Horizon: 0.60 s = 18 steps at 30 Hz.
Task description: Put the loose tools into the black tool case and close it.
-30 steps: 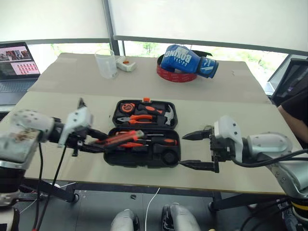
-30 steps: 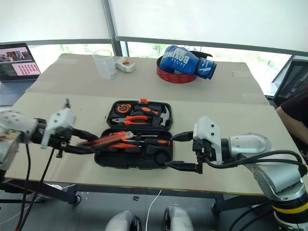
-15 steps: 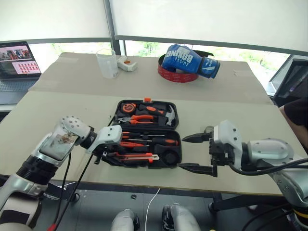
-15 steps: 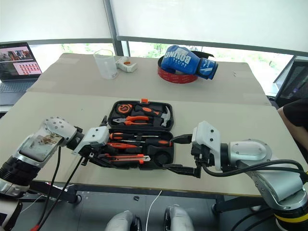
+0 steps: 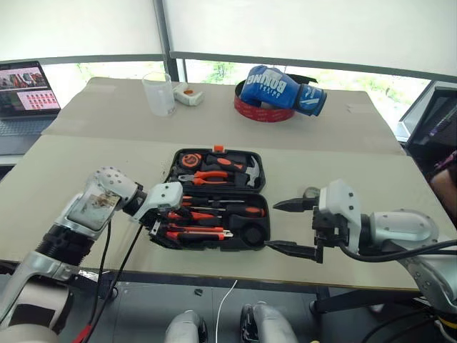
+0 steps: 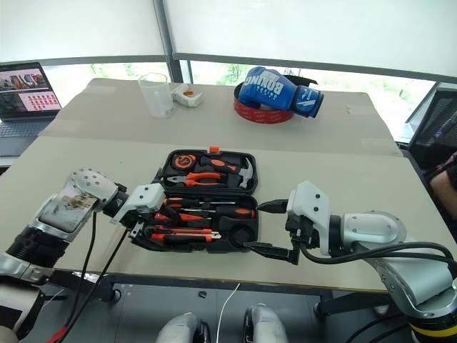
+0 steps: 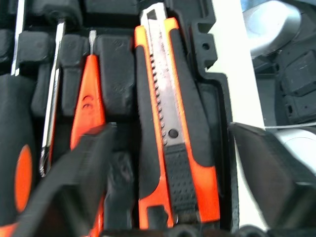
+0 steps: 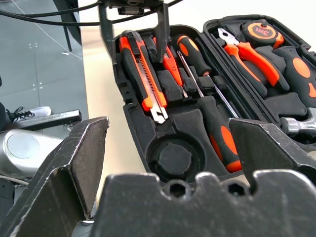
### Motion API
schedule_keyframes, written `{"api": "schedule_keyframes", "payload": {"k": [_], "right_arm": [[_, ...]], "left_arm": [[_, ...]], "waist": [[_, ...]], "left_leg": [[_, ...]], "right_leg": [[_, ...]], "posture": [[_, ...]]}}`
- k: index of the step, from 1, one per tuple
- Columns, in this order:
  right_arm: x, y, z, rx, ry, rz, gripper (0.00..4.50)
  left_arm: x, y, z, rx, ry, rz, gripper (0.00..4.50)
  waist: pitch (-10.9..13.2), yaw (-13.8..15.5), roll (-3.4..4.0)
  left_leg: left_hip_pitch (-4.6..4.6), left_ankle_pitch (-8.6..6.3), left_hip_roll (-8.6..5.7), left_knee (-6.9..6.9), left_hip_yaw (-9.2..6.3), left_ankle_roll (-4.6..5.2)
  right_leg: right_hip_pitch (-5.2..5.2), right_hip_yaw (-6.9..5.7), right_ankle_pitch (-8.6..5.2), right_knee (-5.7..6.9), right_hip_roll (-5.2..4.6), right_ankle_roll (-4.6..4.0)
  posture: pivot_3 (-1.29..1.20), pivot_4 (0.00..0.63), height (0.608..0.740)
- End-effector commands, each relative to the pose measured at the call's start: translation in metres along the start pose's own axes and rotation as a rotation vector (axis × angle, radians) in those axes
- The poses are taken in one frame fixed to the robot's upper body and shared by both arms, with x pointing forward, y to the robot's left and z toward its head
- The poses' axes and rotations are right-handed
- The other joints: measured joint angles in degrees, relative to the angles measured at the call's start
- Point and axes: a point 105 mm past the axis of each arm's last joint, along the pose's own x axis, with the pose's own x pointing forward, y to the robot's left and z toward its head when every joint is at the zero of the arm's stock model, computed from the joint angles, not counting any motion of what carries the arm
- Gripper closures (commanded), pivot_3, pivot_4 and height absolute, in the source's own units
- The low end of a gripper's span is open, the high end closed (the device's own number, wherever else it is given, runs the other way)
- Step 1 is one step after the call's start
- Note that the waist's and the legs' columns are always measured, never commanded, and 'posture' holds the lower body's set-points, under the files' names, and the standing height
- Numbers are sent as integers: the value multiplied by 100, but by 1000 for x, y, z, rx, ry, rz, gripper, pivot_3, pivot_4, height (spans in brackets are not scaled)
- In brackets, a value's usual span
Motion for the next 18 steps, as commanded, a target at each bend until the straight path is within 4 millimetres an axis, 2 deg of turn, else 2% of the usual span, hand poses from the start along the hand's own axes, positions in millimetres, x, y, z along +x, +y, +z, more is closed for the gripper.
{"api": "schedule_keyframes", "payload": {"k": [1, 4, 7, 16, 18], "right_arm": [[-1, 1, 7, -40, -22, -6, 0], [0, 1, 6, -37, -22, -5, 0], [0, 1, 5, -38, -20, -2, 0], [0, -2, 4, -44, -14, 1, 0], [0, -2, 4, -43, -13, -1, 0]], "left_arm": [[-23, 10, 18, 32, -51, 87, 48], [-35, 7, 21, 25, -79, 87, 48], [-41, 3, 18, 24, -66, 85, 732], [-34, -12, 10, 35, -7, 9, 3921], [-29, -15, 1, 45, 40, -7, 4443]], "waist": [[0, -2, 0], [0, -10, 0], [0, -24, 0], [0, -3, 0], [0, -3, 0]], "left_leg": [[0, 0, 0, 1, 0, 0], [1, 0, 2, 1, -1, 0], [1, 0, 3, -1, -1, 0], [1, 0, 0, -1, -1, 0], [1, 0, 1, -1, -1, 0]], "right_leg": [[0, 0, 0, 1, 0, 0], [0, 1, 0, 1, 0, 0], [0, 1, 0, 1, 1, 0], [0, 1, 0, -1, -1, 1], [0, 1, 0, 0, 0, 0]], "posture": [[0, 150, 714], [0, 150, 714], [0, 150, 714], [0, 150, 714], [0, 150, 714]]}}
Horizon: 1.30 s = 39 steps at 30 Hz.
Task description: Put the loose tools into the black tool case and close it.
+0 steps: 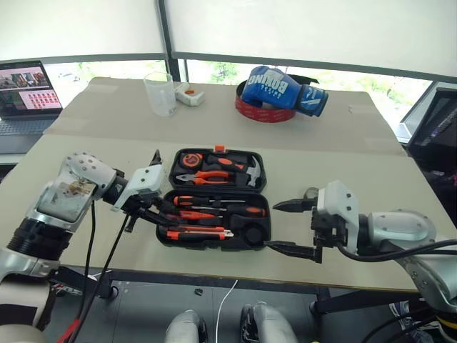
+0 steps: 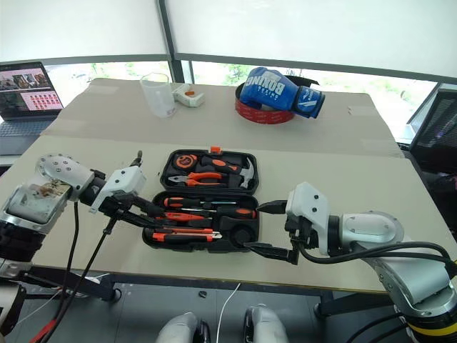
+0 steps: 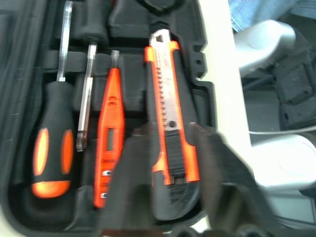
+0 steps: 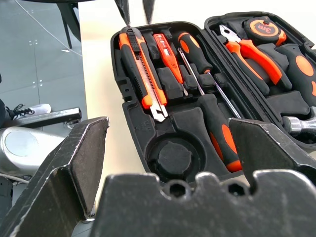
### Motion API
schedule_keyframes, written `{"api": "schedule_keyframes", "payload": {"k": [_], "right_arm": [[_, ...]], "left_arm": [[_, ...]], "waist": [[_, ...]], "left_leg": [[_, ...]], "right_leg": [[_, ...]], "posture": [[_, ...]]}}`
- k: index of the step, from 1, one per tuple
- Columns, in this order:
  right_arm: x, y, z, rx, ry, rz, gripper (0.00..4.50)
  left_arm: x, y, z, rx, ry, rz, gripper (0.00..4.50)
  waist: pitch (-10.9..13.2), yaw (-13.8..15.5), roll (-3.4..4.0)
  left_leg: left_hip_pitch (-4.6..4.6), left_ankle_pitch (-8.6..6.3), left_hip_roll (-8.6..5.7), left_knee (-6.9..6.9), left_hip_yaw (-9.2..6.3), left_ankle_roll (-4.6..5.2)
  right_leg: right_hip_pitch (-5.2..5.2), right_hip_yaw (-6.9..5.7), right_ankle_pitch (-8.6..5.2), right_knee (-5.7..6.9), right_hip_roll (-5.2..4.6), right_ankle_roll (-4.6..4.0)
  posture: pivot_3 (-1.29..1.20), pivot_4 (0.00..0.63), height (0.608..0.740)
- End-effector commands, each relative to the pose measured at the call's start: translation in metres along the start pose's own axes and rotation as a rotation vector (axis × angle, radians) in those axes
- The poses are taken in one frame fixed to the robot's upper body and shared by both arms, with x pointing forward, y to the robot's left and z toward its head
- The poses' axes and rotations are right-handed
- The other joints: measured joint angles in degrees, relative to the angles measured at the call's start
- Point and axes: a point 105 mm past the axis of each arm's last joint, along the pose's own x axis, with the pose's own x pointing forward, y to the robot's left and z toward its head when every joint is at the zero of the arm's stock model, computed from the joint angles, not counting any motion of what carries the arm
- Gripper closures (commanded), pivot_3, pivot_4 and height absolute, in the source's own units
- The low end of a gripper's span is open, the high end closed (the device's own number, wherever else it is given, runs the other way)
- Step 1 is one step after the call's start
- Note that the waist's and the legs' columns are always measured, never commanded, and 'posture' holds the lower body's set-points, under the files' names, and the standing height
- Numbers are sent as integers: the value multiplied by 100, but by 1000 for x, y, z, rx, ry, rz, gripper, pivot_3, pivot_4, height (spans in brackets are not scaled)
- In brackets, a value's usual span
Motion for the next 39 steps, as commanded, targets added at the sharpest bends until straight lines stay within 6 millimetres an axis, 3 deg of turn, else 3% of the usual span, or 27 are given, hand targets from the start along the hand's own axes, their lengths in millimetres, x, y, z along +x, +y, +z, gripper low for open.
{"api": "schedule_keyframes", "payload": {"k": [1, 6, 12, 17, 21, 27, 32, 39], "right_arm": [[-2, -1, 8, -44, -22, -9, 0], [-2, -1, 7, -40, -21, -16, 0], [-4, 0, 9, -38, -23, -20, 0], [-5, 3, 8, -34, -20, -13, 0], [-4, 3, 7, -35, -18, -12, 0], [-3, 0, 9, -43, -21, -9, 0], [-3, 0, 8, -39, -21, -11, 0], [-4, 3, 8, -33, -23, -10, 0]], "left_arm": [[6, -5, -8, 58, 79, -25, 4443], [22, 0, -18, 108, 123, -10, 4443], [31, 6, -10, 151, 92, 19, 4443], [6, 2, 24, 60, -63, -10, 4443], [1, 15, 31, 57, -74, 57, 4443], [13, 17, 5, 123, 52, 53, 4443], [40, 20, -20, 201, 142, 77, 4443], [50, 15, -20, 189, 102, 64, 4443]], "waist": [[0, 2, 0], [-1, 12, 2], [-6, 32, 10], [-4, 19, 6], [-4, 8, 7], [-5, -7, 7], [-9, 23, 11], [-38, 47, 41]], "left_leg": [[0, 0, 0, 0, 0, 0], [1, 0, -2, 0, 0, 0], [9, -1, -6, 1, -1, 3], [4, -4, -4, 3, -6, 7], [2, -3, -3, 2, -8, 6], [6, -2, -4, 2, -7, 5], [5, -3, -6, 2, -7, 5], [29, -19, -9, 4, -12, 32]], "right_leg": [[0, 0, 0, 0, 0, 0], [1, 0, 0, 0, -1, 0], [12, -1, 1, 0, -4, 1], [12, -3, 3, 0, -4, 6], [8, -3, 3, -1, -2, 6], [9, -1, 3, 0, 1, 6], [11, -2, 3, -2, -4, 5], [49, -3, 7, -13, -8, 15]], "posture": [[0, 150, 714], [0, 150, 714], [0, 150, 714], [0, 150, 714], [0, 150, 714], [0, 150, 714], [0, 150, 714], [0, 150, 714]]}}
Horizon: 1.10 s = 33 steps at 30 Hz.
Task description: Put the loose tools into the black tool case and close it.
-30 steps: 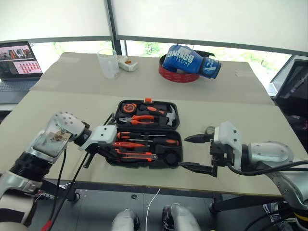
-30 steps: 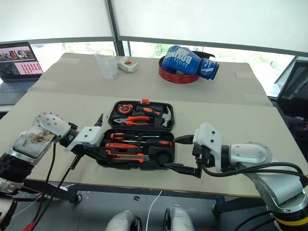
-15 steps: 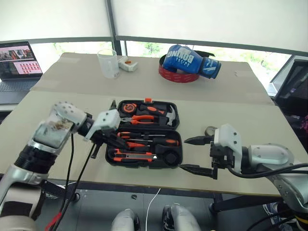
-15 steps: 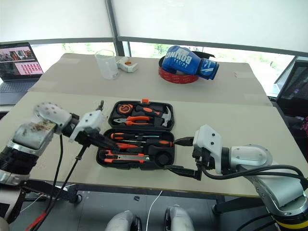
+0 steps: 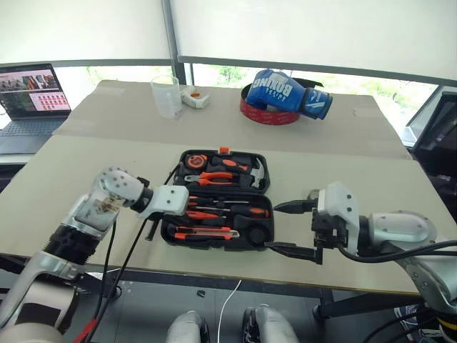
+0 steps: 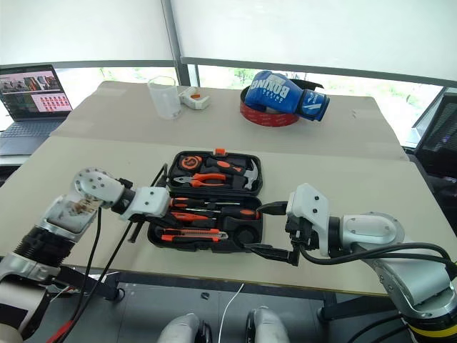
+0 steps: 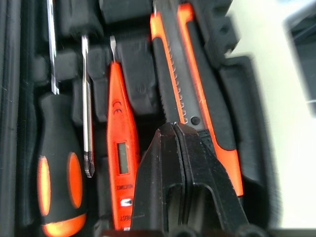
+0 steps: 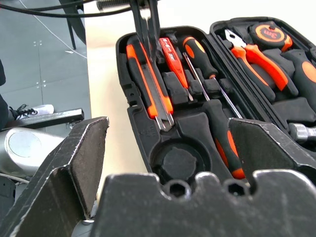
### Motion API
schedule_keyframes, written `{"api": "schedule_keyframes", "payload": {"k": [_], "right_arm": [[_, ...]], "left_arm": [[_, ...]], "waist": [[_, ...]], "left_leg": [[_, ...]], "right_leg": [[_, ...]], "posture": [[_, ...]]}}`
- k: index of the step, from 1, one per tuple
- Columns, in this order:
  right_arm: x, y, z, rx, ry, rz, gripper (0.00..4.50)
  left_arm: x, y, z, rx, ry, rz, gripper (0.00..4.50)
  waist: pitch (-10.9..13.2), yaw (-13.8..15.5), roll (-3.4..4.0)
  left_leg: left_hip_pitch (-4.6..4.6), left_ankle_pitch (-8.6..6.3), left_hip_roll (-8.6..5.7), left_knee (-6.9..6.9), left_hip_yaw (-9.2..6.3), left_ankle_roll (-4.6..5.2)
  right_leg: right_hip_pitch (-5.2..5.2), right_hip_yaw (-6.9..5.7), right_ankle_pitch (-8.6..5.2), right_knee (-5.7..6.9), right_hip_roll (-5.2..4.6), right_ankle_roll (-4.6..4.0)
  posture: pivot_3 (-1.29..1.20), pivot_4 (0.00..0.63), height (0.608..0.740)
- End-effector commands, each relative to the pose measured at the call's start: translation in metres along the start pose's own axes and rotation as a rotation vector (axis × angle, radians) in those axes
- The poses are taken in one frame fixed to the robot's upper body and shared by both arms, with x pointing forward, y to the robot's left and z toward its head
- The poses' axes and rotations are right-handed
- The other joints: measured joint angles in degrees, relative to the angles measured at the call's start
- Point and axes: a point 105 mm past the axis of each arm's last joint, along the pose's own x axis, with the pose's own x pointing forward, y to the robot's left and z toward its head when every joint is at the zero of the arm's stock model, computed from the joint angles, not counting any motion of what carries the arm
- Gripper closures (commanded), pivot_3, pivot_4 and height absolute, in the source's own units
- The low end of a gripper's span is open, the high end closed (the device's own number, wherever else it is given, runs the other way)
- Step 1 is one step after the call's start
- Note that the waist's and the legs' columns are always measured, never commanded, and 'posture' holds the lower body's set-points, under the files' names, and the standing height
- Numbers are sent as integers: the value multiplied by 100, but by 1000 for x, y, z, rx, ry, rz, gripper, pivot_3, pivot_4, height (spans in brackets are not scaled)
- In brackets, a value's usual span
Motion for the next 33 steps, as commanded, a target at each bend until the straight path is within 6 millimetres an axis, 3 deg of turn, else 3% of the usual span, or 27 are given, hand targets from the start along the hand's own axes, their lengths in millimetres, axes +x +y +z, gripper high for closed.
{"api": "schedule_keyframes", "payload": {"k": [1, 5, 9, 10, 11, 15, 18, 21, 26, 30, 33], "right_arm": [[-4, 2, 8, -35, -18, -6, 0], [-7, 1, 6, -31, -11, -14, 0], [-20, -11, 0, -9, 25, -65, 0], [-24, -14, -2, -3, 36, -81, 0], [-31, -21, -5, 7, 55, -108, 0], [-59, -51, -25, 52, 158, -232, 0], [-68, -76, -42, 78, 216, -308, 0], [-63, -96, -58, 99, 258, -342, 0], [-41, -118, -81, 112, 323, -330, 0], [-28, -131, -100, 82, 409, -345, 0], [-23, -137, -115, 92, 472, -363, 763]], "left_arm": [[7, -12, -6, -51, 6, -43, 4443], [1, -11, -7, -63, -6, -17, 4443], [-28, 6, 14, -126, -134, 74, 4443], [-34, 8, 20, -138, -166, 81, 3928], [-45, 10, 29, -159, -221, 89, 3725], [-79, 18, 62, -211, -396, 134, 2233], [-83, 20, 72, -237, -448, 150, 1099], [-78, 23, 82, -272, -520, 155, 32], [-68, 16, 95, -308, -583, 96, 32], [-63, 17, 93, -293, -558, 123, 32], [-62, 17, 94, -286, -553, 139, 0]], "waist": [[-2, -10, 2], [-3, -28, 2], [-1, -33, -2], [2, -33, -5], [4, -35, -9], [6, -36, -13], [6, -60, -12], [7, -88, -13], [10, -165, -19], [12, -184, -16], [12, -193, -16]], "left_leg": [[1, -1, 0, 0, 0, 2], [-1, -1, 1, -1, -2, 1], [-5, -1, 2, 0, -3, 1], [-8, -1, 2, 0, -3, 1], [-14, -1, 2, 0, -3, 1], [-17, 0, 3, 1, -3, 0], [-7, 0, 2, 0, -3, -1], [-2, 3, 0, -2, -1, -5], [-4, 16, 5, -3, -2, -26], [-7, 21, 4, -5, -2, -33], [-6, 23, 4, -1, 1, -35]], "right_leg": [[0, 1, 0, 0, 0, 0], [0, -1, -1, -3, 0, 2], [-2, -2, -2, -3, 0, 3], [-6, -2, -2, -3, 0, 3], [-11, -2, -2, -2, 0, 3], [-15, -2, -2, -2, 0, 3], [-6, 1, -3, -6, 0, 5], [-3, 5, -3, -2, 0, 6], [-8, 6, -3, 3, 7, 5], [-15, 8, -4, 9, 6, 2], [-15, 9, -4, 11, 5, 2]], "posture": [[0, 150, 714], [0, 150, 714], [0, 150, 714], [0, 150, 714], [0, 150, 714], [0, 150, 714], [0, 150, 714], [0, 150, 714], [0, 150, 714], [0, 150, 714], [0, 150, 714]]}}
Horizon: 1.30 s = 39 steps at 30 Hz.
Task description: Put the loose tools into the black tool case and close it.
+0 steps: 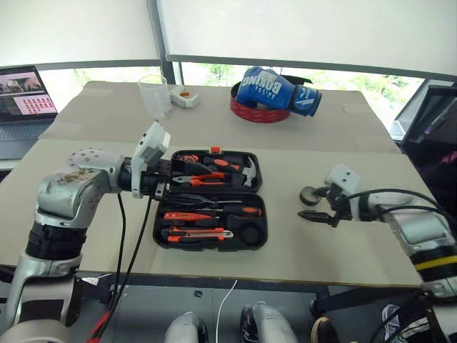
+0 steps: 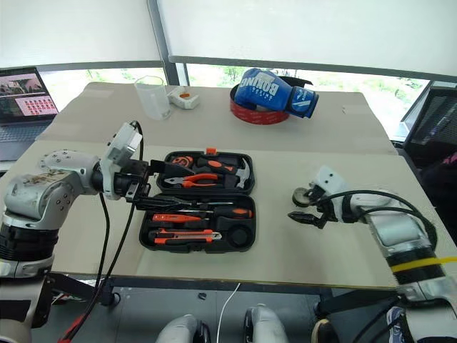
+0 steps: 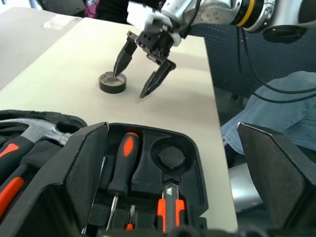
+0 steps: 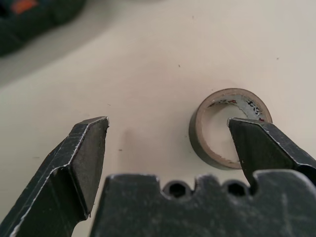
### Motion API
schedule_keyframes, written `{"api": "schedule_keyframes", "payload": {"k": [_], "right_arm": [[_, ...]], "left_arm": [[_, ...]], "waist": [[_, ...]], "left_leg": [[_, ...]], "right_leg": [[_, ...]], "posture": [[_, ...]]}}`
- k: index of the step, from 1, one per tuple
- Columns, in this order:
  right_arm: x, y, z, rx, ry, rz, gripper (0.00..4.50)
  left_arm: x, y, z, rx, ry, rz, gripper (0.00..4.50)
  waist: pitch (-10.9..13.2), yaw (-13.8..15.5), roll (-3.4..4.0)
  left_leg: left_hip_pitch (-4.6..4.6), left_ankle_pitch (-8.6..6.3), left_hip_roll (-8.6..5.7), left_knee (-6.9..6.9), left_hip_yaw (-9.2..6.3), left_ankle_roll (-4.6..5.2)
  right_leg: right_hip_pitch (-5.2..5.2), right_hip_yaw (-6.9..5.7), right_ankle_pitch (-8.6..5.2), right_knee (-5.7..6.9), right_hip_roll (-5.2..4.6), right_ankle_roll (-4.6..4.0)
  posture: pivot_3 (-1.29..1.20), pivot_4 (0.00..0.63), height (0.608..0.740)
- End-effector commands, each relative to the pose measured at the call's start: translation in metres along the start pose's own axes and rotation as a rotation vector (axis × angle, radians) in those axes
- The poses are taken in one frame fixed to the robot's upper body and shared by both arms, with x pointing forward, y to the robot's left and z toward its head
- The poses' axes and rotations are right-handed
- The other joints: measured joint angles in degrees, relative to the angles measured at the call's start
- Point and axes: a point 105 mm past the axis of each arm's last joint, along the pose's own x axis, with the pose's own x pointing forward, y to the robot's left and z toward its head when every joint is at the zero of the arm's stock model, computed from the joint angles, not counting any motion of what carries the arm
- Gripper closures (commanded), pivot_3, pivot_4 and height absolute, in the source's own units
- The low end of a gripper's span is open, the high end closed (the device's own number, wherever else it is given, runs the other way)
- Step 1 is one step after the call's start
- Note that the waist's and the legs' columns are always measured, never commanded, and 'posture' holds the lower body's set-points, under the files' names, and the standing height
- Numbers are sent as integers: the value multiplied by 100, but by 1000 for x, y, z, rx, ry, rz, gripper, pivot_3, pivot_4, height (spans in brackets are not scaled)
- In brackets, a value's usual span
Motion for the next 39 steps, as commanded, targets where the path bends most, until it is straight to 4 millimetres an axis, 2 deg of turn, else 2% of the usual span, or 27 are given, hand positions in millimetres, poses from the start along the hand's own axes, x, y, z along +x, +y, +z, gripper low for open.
{"api": "schedule_keyframes", "payload": {"k": [1, 5, 7, 11, 13, 15, 17, 22, 26, 31, 33, 34, 36, 37, 39], "right_arm": [[6, -11, -6, -47, 51, -46, 998], [10, -12, 4, -27, -18, -22, 2448], [9, -12, 11, -71, -43, -17, 3121], [-2, 0, 33, -138, -130, 49, 4479], [-10, 16, 53, -167, -209, 132, 4479], [-24, 50, 80, -237, -326, 282, 4479], [-35, 83, 96, -309, -390, 409, 4479], [-24, 128, 105, -363, -394, 516, 4479], [-8, 145, 97, -404, -348, 547, 4479], [6, 143, 88, -425, -279, 534, 4479], [8, 145, 83, -423, -252, 552, 3713], [8, 146, 80, -422, -240, 567, 3503], [7, 149, 78, -424, -235, 589, 2792], [7, 149, 78, -433, -232, 587, 2359], [2, 151, 83, -430, -255, 601, 1807]], "left_arm": [[0, -3, 6, 62, 4, 15, 0], [0, -6, -1, 77, 38, 14, 0], [0, -8, -6, 81, 56, 4, 0], [0, -14, -11, 69, 84, -39, 0], [0, -16, -16, 77, 115, -60, 0], [-2, -19, -25, 104, 167, -78, 0], [-2, -20, -31, 112, 190, -90, 0], [-5, -21, -33, 122, 213, -110, 0], [-6, -23, -36, 132, 235, -121, 0], [-7, -26, -38, 133, 250, -125, 0], [-8, -26, -38, 134, 253, -120, 0], [-8, -26, -38, 135, 254, -117, 0], [-8, -24, -37, 137, 253, -106, 0], [-8, -24, -37, 138, 253, -102, 0], [-9, -24, -38, 137, 254, -92, 0]], "waist": [[-1, -4, 1], [-1, -10, 1], [-1, -18, 1], [-1, -1, 2], [0, -3, 3], [1, -10, 6], [3, -3, 10], [2, 22, 9], [3, 29, 9], [3, 26, 9], [3, 22, 9], [3, 23, 9], [3, 23, 9], [3, 22, 9], [3, 22, 9]], "left_leg": [[-1, 0, -1, 0, 0, 0], [8, 1, 0, 0, 0, -1], [10, 1, 0, 0, 1, -1], [5, 2, 2, -1, 0, -2], [-1, 2, 1, -2, 1, -2], [-5, 2, 2, -4, 1, -2], [-3, 3, 2, -8, 1, -4], [-4, 2, 4, -5, -1, -5], [-8, -1, 1, -6, -1, 1], [-17, -1, -1, -5, 0, 1], [-18, 0, -1, -3, 1, 1], [-18, 0, -1, -3, 1, 1], [-18, 0, 1, -4, 0, 1], [-17, 0, 1, -4, 0, 1], [-17, 0, 1, -4, 0, 1]], "right_leg": [[0, 0, 0, 0, -1, 0], [8, 0, 0, 0, -2, 0], [9, 1, 0, 1, -2, 0], [4, 0, 0, 1, -1, 0], [-3, 0, 0, 2, -1, -1], [-10, 2, 0, 1, 0, -1], [-11, 3, 0, 2, 2, -1], [-9, -3, -1, 1, 0, -2], [-12, -3, -1, 0, -3, -2], [-21, -4, -1, 0, 0, -3], [-23, -4, -1, 1, 0, -3], [-23, -4, -1, 1, 1, -3], [-23, -4, -2, 1, 2, -4], [-23, -4, -2, 1, 2, -4], [-23, -3, -2, 1, 2, -4]], "posture": [[0, 150, 714], [0, 150, 714], [0, 150, 714], [0, 150, 714], [0, 150, 714], [0, 150, 714], [0, 150, 714], [0, 150, 714], [0, 150, 714], [0, 150, 714], [0, 150, 714], [0, 150, 714], [0, 150, 714], [0, 150, 714], [0, 150, 714]]}}
